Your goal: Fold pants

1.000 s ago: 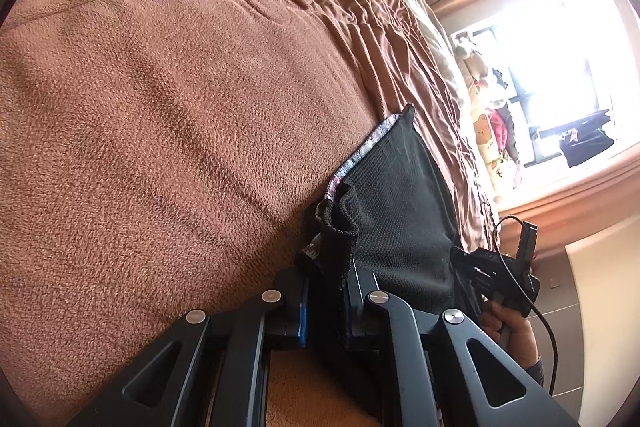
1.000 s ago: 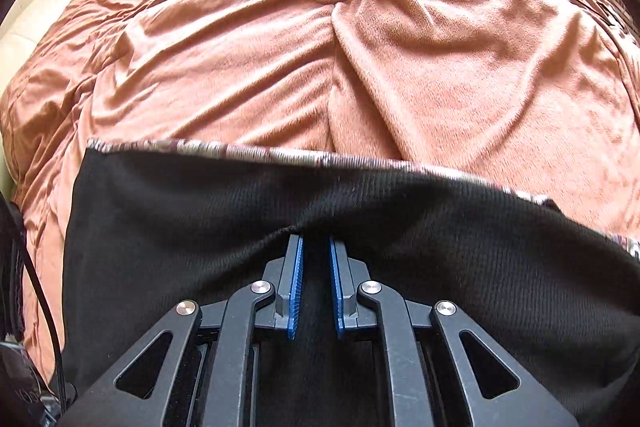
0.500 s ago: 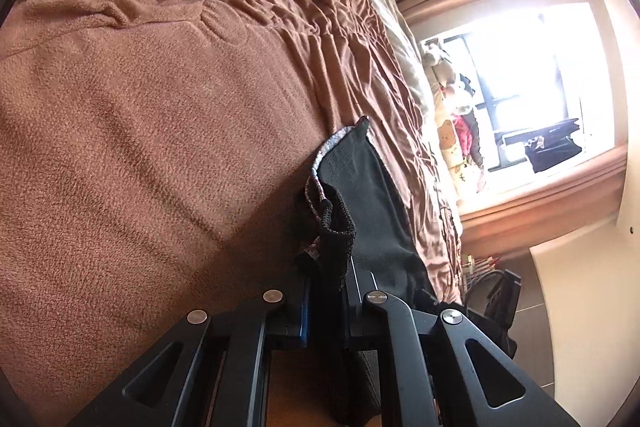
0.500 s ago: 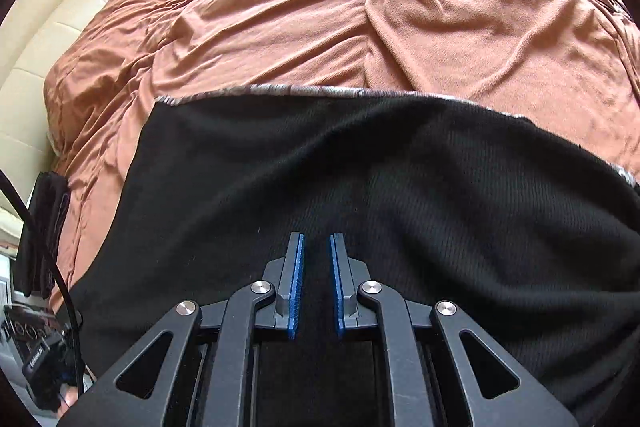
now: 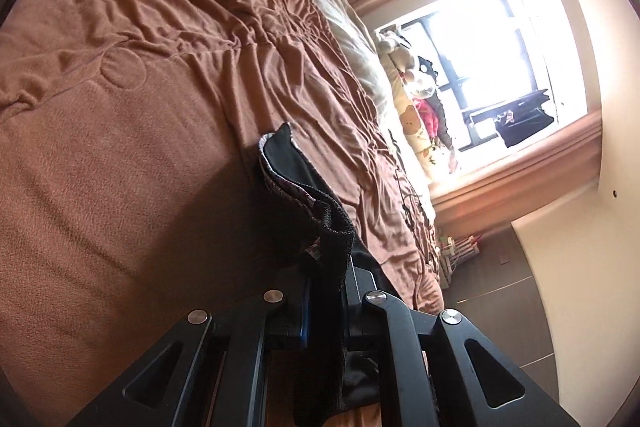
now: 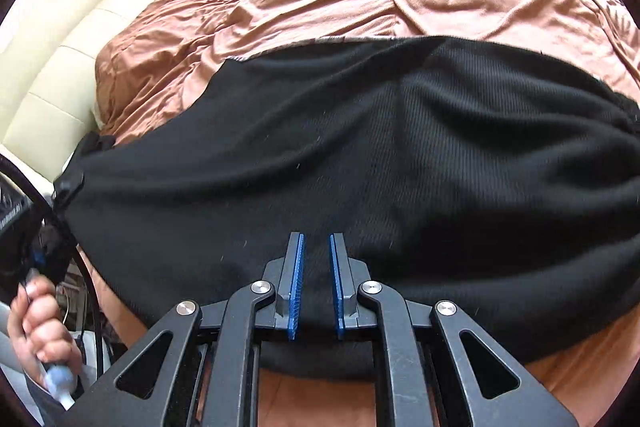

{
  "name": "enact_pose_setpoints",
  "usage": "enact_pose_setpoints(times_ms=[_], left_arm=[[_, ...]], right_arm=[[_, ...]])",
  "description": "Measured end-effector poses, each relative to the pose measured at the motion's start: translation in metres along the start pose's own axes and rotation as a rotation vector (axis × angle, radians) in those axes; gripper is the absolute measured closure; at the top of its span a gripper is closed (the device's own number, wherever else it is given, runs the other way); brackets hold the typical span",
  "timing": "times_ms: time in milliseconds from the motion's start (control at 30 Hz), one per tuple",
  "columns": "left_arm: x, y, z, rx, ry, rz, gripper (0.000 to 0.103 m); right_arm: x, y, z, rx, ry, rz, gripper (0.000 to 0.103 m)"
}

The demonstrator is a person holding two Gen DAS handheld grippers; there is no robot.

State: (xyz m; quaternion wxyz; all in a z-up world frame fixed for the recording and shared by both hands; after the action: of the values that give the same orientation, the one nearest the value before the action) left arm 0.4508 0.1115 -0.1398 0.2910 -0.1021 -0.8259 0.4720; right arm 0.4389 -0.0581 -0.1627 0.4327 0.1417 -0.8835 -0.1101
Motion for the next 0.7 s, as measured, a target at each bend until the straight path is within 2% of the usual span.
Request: enact_pose_setpoints(times_ms=[267, 433, 567, 700], left_arm=[[-0.008, -0.049, -0.003, -0.082, 0.022, 0.037, 0.092], [-0.018, -0.080, 0.003, -0.135, 0.049, 0.061, 0.092], [-0.027, -0.108, 0.007, -0.186, 0.066, 0.083, 0.092], [-0.038, -0.134, 0.018, -0.221, 0.090, 0.113, 0.092]], right_arm=[[0.005, -0.001, 0.032, -0.081, -0.001, -0.090, 0.094], [0.004, -0.009, 0.042, -0.116, 0.036, -0.120, 0.094], [0.029, -0.025, 0.033, -0.147, -0.016, -0.157, 0.094], [0.058, -0.052, 0.027, -0.171, -0.067, -0.148, 0.091]])
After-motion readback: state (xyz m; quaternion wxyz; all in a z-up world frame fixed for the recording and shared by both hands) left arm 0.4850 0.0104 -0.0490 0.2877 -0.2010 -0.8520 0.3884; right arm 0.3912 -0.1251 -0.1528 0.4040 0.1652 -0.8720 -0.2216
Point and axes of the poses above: each gripper's, at about its wrist camera, not at the fingertips, and x roughly against the way its jaws point, y to its left, z to its underside, the point moved 8 cm from there along -x, roughly the way its jaws point, and after that the axes turned 6 degrees about -y, right-handed, at the moved point
